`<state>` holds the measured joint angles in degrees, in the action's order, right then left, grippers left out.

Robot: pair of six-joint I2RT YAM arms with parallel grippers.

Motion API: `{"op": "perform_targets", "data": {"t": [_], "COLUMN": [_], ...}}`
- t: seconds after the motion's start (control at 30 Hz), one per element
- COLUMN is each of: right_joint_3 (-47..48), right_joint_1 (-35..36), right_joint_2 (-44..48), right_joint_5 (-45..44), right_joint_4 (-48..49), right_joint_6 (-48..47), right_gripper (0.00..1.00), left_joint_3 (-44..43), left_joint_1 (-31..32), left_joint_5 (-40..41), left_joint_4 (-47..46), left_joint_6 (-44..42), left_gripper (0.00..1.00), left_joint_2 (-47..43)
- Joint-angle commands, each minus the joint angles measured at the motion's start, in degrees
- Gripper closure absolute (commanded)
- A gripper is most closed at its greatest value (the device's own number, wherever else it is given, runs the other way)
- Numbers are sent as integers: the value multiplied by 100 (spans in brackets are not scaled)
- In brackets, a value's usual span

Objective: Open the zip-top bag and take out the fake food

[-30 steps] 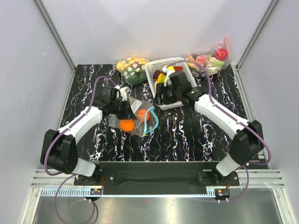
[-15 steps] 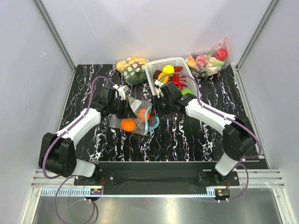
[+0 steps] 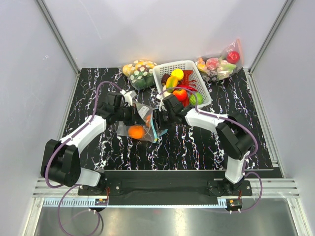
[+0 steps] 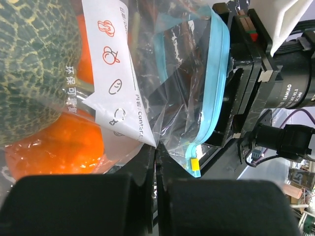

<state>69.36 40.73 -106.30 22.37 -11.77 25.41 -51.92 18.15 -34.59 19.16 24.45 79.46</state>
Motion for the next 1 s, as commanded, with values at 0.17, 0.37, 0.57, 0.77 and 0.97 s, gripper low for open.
{"op": "perform_targets", "data": {"t": [0.17, 0.37, 0.57, 0.77, 0.97], "right_joint_3": [16, 77, 139, 200, 253], "right_joint_1": [31, 31, 40, 31, 31], "right_joint_2": [-75, -75, -119, -101, -136], "right_joint_5": [285, 241, 250, 189, 197], "right_joint_4": [606, 536, 465, 404, 368], "right_joint_6": [210, 193, 184, 166, 148], "right_gripper": [52, 52, 52, 53, 53], "left_joint_3": [-231, 32, 402, 727, 885], "left_joint_1": [-57, -487, -988, -1059, -1059], "left_joint_5": [496, 1541, 2123, 1895, 1693], "left_joint_4": [237, 659, 1283, 1161, 722], "left_joint_6": [-449, -617, -678, -555, -397], "left_gripper": [39, 18, 17, 19, 19], "left_joint_2": [-712, -1722, -1460, -1092, -853]}}
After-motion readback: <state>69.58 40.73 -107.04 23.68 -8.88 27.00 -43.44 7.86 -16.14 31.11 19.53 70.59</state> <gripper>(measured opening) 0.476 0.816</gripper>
